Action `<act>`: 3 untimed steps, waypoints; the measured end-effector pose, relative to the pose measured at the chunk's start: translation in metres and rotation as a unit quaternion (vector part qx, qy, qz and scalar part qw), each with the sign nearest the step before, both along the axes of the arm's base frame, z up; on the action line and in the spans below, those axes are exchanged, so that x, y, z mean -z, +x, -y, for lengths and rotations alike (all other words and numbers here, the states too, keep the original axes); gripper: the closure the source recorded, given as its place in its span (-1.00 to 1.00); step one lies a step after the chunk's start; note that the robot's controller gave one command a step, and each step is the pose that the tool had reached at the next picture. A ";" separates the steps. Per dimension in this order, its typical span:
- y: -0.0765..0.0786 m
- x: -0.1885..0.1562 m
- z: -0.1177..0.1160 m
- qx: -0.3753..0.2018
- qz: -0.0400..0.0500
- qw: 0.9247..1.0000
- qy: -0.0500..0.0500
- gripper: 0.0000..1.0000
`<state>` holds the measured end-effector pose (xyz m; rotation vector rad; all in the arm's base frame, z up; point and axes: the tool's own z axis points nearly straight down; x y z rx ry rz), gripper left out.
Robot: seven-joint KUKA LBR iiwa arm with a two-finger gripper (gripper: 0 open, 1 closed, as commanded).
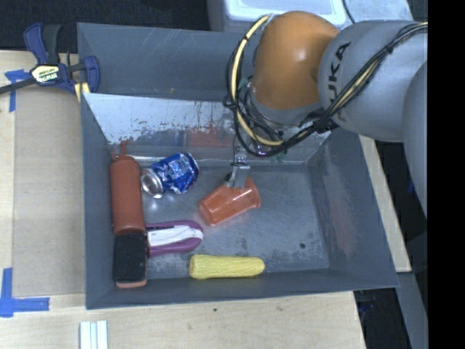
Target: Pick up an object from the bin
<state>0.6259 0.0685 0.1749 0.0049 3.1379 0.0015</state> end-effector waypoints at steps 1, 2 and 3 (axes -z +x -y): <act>0.000 0.000 0.000 0.000 0.000 1.000 0.000 -1.00; -0.009 -0.017 -0.004 -0.019 -0.004 1.000 -0.001 -1.00; -0.031 -0.078 0.022 -0.058 0.000 0.998 -0.001 -1.00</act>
Offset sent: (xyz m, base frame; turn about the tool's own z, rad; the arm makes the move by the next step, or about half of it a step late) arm -0.0432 0.0322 0.1290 -0.2284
